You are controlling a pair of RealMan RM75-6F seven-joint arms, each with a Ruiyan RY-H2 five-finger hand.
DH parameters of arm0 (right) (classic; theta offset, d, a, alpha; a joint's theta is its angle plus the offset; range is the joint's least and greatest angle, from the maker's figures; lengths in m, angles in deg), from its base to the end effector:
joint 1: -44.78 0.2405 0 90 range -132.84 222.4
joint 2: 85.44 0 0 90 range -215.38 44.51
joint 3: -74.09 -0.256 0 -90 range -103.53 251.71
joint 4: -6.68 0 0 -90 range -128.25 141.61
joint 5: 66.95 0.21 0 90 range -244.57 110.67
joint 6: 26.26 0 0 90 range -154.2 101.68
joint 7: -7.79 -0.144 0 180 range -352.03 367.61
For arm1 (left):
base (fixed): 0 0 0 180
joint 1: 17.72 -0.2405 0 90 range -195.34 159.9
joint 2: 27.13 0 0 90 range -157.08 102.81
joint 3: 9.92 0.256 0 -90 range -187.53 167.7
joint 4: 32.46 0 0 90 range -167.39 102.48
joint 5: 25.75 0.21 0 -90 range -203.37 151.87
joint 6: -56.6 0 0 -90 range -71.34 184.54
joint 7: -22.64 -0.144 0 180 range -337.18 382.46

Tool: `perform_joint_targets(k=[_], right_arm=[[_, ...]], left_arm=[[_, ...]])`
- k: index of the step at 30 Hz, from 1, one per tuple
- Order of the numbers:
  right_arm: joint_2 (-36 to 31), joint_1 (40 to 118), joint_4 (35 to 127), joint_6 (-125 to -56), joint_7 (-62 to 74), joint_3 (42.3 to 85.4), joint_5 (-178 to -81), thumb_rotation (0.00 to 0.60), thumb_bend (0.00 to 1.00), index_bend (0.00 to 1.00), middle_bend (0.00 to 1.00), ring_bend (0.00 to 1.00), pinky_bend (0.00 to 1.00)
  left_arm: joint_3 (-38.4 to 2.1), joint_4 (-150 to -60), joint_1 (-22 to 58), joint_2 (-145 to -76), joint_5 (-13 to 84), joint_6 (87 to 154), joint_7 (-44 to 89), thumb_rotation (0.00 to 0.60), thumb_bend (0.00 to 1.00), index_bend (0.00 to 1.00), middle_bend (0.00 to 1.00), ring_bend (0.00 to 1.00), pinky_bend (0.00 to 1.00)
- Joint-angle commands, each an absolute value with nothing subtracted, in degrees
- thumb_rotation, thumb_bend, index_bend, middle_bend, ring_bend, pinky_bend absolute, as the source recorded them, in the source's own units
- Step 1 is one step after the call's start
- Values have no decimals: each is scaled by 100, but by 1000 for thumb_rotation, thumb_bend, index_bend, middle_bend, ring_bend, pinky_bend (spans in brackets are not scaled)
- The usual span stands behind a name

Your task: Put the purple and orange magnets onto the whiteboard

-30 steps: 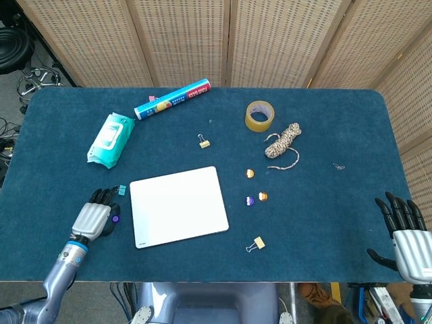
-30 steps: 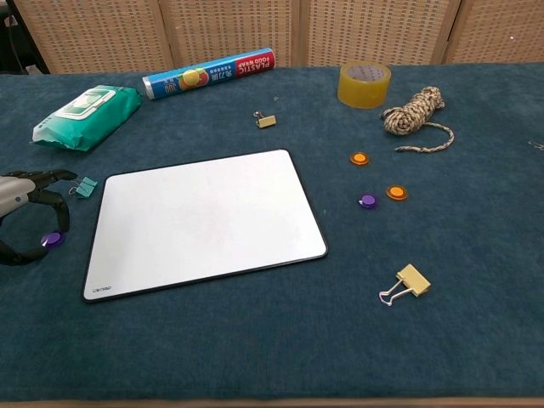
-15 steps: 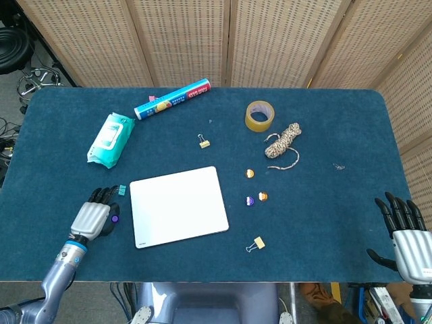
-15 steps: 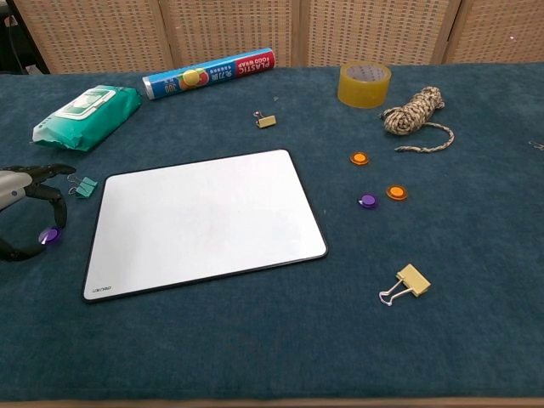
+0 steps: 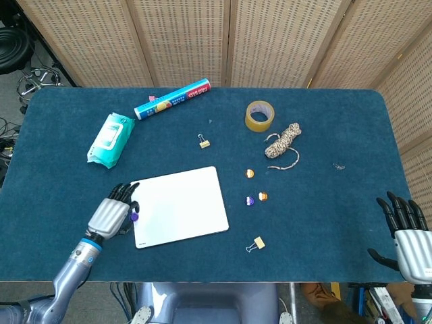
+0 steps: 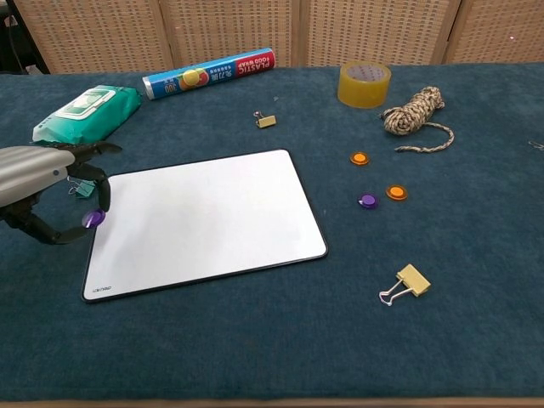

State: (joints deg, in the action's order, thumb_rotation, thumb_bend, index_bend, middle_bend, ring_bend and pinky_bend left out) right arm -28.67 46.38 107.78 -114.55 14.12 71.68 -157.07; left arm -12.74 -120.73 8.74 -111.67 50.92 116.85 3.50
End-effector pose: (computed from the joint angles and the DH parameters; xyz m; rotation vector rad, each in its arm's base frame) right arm -0.2868 -0.1607 0.1874 1.4198 -0.8055 0.8698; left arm -0.2245 0.2628 -0.0045 -1.8790 -0.9547 -0.8039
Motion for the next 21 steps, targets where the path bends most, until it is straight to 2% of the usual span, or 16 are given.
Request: perform_joint_targets(k=[1, 11, 14, 16, 18, 21], right_arm=[[-2874, 4634, 10778, -11461, 1395, 7167, -15707, 600, 0, 0, 0, 0, 0], [-2902, 4633, 10771, -11463, 1333, 7151, -15678, 600, 0, 0, 0, 0, 0], [-2905, 4633, 10773, -11462, 1331, 7150, -15674, 600, 0, 0, 0, 0, 0], [-2904, 4635, 10769, -11459, 1330, 7149, -15672, 600, 0, 0, 0, 0, 0], [-2903, 4637, 10767, -11455, 1329, 7144, -15659, 600, 0, 0, 0, 0, 0], [-2903, 4639, 10762, -11445, 1335, 7143, -15648, 600, 0, 0, 0, 0, 0]], left_arm=[[-1298, -12118, 962, -11273, 4997, 11585, 195, 600, 346, 554, 0, 0, 0], [-1477, -11771, 1160, -11821, 4621, 11532, -83, 600, 347, 553, 0, 0, 0], [-1522, -11648, 1187, -11932, 4532, 11519, -27, 600, 346, 508, 0, 0, 0], [-1520, -11568, 1216, -11989, 4499, 11483, 0, 600, 338, 382, 0, 0, 0], [-1511, -11582, 1221, -11988, 4485, 11461, 62, 600, 320, 186, 0, 0, 0], [-1480, -11656, 1205, -11909, 4586, 11512, 216, 600, 308, 45, 0, 0, 0]])
